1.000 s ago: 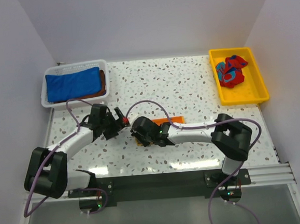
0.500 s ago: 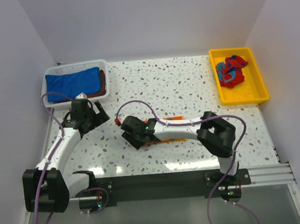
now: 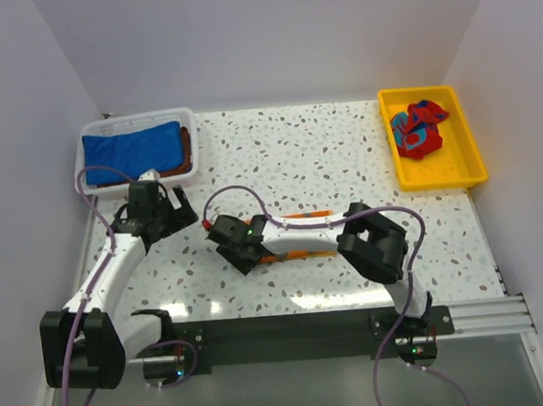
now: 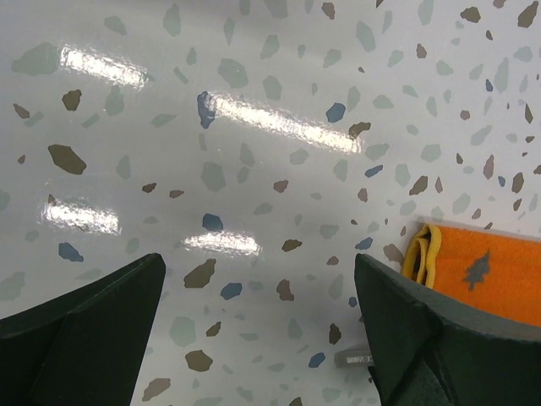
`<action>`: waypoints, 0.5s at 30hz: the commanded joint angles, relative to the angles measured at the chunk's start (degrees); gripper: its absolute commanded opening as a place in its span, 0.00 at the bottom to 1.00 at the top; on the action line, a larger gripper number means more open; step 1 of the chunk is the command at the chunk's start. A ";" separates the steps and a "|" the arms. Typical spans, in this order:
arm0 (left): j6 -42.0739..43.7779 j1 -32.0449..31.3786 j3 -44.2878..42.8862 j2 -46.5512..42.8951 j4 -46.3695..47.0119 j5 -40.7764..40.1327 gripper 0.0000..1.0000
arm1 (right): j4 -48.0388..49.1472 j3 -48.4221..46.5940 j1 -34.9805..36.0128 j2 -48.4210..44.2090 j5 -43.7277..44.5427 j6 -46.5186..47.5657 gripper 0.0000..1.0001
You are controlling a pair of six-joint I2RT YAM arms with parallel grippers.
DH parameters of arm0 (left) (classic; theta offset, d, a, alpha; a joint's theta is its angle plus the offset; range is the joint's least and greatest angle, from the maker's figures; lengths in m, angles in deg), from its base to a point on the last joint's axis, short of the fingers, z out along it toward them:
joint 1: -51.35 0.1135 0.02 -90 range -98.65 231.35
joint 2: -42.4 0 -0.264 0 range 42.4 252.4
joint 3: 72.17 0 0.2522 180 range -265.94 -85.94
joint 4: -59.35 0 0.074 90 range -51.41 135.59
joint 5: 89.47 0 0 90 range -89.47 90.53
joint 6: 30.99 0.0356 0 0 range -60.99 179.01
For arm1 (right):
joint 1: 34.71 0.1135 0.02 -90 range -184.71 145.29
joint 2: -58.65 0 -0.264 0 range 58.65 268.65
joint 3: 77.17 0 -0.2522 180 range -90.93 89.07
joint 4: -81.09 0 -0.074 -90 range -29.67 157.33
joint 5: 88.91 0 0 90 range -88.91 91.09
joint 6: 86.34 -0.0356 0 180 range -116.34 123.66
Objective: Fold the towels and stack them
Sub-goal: Neatly place the folded towel into the bin
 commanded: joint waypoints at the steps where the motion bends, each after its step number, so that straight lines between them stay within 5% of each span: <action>1: 1.92 0.25 0.74 -0.46 0.69 1.77 1.00 | -2.71 -1.22 0.03 3.38 2.04 -1.59 0.51; 7: 1.92 0.25 2.05 -0.81 1.04 2.73 1.00 | -2.80 -0.70 -0.41 6.46 1.51 -1.07 0.41; 14: 1.04 0.25 4.08 -0.72 1.65 5.45 1.00 | 0.27 2.72 -2.34 3.74 -0.68 -0.19 0.00; 15: 0.43 0.25 4.34 -0.55 2.00 7.29 1.00 | 2.54 3.34 -2.60 2.86 -1.73 0.16 0.00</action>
